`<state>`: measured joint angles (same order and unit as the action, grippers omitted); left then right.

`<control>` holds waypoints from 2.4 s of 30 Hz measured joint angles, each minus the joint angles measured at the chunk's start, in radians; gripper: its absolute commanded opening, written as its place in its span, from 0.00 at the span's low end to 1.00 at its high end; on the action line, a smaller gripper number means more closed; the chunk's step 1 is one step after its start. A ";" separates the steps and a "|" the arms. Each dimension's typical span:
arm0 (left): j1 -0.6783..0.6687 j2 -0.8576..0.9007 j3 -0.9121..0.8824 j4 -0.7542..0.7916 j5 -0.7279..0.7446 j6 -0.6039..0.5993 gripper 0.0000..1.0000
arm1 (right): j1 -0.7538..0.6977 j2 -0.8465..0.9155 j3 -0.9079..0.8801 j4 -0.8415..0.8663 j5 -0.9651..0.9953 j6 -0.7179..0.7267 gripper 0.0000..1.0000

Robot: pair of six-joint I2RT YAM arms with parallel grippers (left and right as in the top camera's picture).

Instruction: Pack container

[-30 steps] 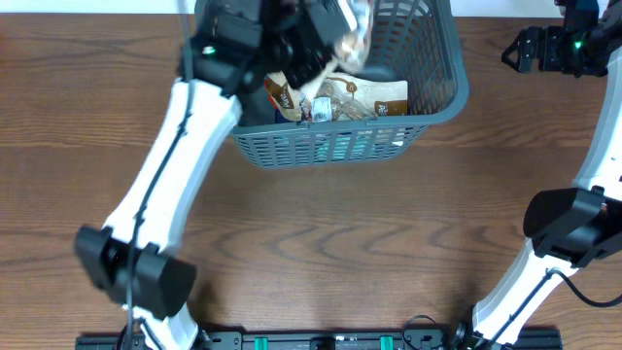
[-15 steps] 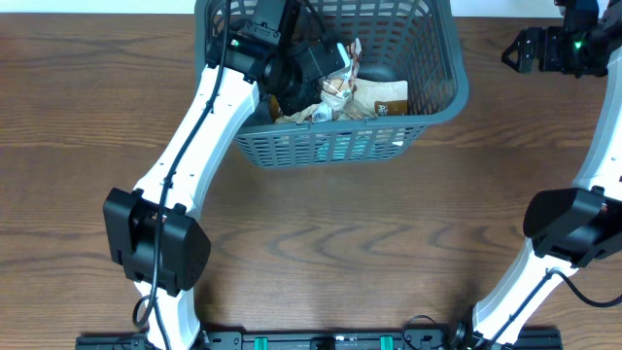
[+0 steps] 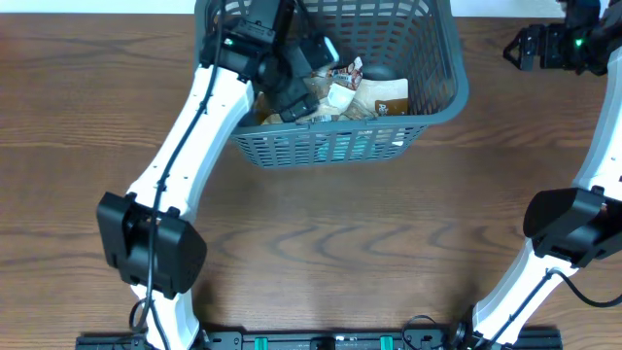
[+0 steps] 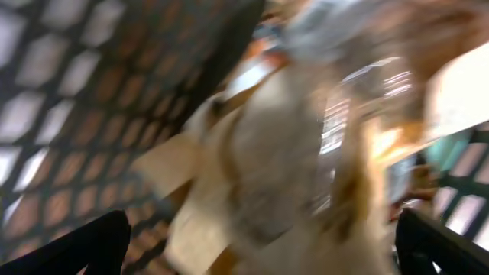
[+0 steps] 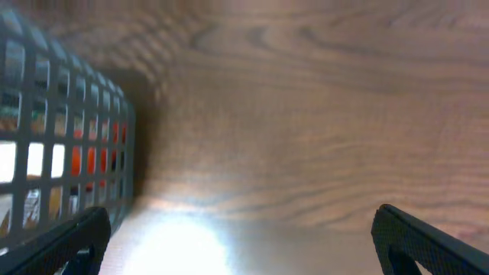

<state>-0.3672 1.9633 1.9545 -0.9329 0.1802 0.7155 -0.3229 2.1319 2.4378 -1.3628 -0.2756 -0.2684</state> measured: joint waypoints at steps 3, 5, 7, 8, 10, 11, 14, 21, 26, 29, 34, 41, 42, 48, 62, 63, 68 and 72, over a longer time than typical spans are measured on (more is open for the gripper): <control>0.049 -0.024 0.029 0.001 -0.039 -0.047 0.98 | 0.000 0.000 0.000 0.060 0.000 0.023 0.99; 0.091 -0.050 0.050 0.005 -0.058 -0.076 0.99 | 0.000 0.000 0.000 0.097 0.000 0.032 0.99; 0.139 -0.084 0.068 0.011 -0.084 -0.117 0.99 | 0.000 0.000 0.000 0.132 -0.001 0.040 0.99; 0.159 -0.098 0.074 0.013 -0.092 -0.134 0.99 | 0.000 0.000 0.000 0.153 -0.003 0.043 0.99; 0.210 -0.138 0.084 0.014 -0.106 -0.180 0.99 | 0.000 0.000 0.002 0.198 -0.005 0.047 0.99; 0.234 -0.157 0.087 0.013 -0.111 -0.201 0.99 | 0.000 0.000 0.003 0.218 -0.005 0.049 0.99; 0.307 -0.208 0.094 0.013 -0.124 -0.265 0.99 | 0.000 0.000 0.010 0.275 -0.005 0.050 0.99; 0.414 -0.272 0.094 0.011 -0.136 -0.332 0.98 | 0.011 0.001 0.055 0.318 0.028 -0.002 0.99; 0.443 -0.291 0.094 -0.055 -0.135 -0.357 0.98 | 0.032 0.001 0.058 0.253 0.043 -0.027 0.99; 0.473 -0.300 0.094 -0.114 -0.135 -0.399 0.99 | 0.035 -0.001 0.058 0.215 0.043 -0.027 0.99; 0.514 -0.313 0.095 -0.219 -0.135 -0.430 0.99 | 0.035 -0.024 0.058 0.115 0.046 -0.027 0.99; 0.523 -0.346 0.070 -0.337 -0.098 -0.435 0.99 | 0.035 -0.086 0.063 -0.060 0.057 -0.006 0.99; 0.523 -0.352 0.059 -0.364 -0.096 -0.438 0.99 | 0.035 -0.089 0.064 -0.096 0.060 -0.002 0.99; 0.523 -0.364 -0.030 -0.502 -0.083 -0.454 0.99 | 0.035 -0.091 0.065 -0.265 0.071 0.029 0.99; 0.536 -0.364 -0.100 -0.510 -0.082 -0.457 0.99 | 0.035 -0.091 0.065 -0.322 0.071 0.035 0.99; 0.536 -0.364 -0.100 -0.510 -0.082 -0.457 0.99 | 0.035 -0.091 0.065 -0.322 0.071 0.035 0.99; 0.536 -0.364 -0.100 -0.510 -0.082 -0.457 0.98 | 0.035 -0.091 0.065 -0.322 0.071 0.035 0.99; 0.536 -0.364 -0.100 -0.510 -0.082 -0.457 0.98 | 0.035 -0.091 0.065 -0.322 0.071 0.035 0.99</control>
<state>0.1684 1.5997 1.8545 -1.4429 0.0982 0.2584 -0.2874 2.0411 2.5027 -1.6844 -0.2043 -0.2333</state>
